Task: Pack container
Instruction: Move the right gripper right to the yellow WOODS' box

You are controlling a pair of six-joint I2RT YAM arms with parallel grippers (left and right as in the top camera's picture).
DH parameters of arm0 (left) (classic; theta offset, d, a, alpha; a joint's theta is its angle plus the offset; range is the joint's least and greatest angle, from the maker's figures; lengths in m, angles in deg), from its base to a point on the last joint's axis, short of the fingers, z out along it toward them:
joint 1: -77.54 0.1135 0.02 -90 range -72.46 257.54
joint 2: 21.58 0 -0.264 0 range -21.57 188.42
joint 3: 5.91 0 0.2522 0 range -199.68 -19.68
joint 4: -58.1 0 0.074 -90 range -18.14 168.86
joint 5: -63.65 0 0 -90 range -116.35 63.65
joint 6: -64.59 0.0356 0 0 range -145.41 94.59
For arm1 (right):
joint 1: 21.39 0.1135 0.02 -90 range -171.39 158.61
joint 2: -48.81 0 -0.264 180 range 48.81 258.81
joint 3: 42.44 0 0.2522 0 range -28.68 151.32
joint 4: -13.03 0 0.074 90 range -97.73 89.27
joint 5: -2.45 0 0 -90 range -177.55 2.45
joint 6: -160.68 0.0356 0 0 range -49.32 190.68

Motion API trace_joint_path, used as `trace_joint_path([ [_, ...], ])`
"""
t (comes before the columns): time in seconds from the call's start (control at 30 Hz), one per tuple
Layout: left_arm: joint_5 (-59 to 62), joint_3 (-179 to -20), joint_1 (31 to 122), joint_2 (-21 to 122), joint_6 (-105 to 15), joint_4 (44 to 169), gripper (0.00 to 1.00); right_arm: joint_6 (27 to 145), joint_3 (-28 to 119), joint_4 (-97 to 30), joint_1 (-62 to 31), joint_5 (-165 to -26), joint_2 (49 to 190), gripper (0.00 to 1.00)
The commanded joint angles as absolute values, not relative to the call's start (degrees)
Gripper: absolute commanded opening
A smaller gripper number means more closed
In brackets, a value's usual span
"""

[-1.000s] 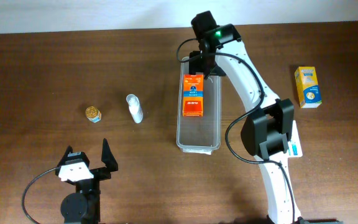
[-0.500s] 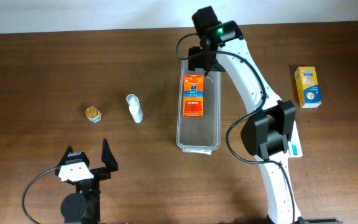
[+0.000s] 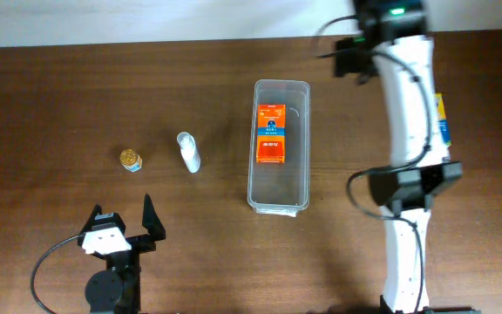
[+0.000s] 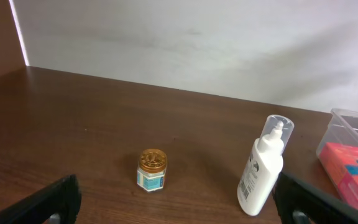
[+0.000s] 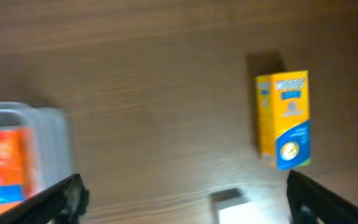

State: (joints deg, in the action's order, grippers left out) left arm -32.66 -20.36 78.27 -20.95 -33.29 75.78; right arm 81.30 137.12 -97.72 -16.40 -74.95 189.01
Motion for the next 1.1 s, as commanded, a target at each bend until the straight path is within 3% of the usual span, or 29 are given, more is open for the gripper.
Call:
trace_joint_path([
  [0.0, -33.25, -20.21, 78.44, -21.28, -32.37, 75.82, 1.00, 71.90, 137.01, -98.07, -24.11, -81.81, 187.94, 0.98],
  [0.43, -33.27, -20.21, 78.44, -21.28, -32.37, 75.85, 0.99, 63.37, 123.28, -96.35, -39.57, -84.35, 188.05, 0.98],
  [1.07, -33.27, -20.21, 78.44, -21.28, -32.37, 75.85, 0.99, 57.19, 98.17, -74.60, -41.75, -83.91, 188.05, 0.99],
])
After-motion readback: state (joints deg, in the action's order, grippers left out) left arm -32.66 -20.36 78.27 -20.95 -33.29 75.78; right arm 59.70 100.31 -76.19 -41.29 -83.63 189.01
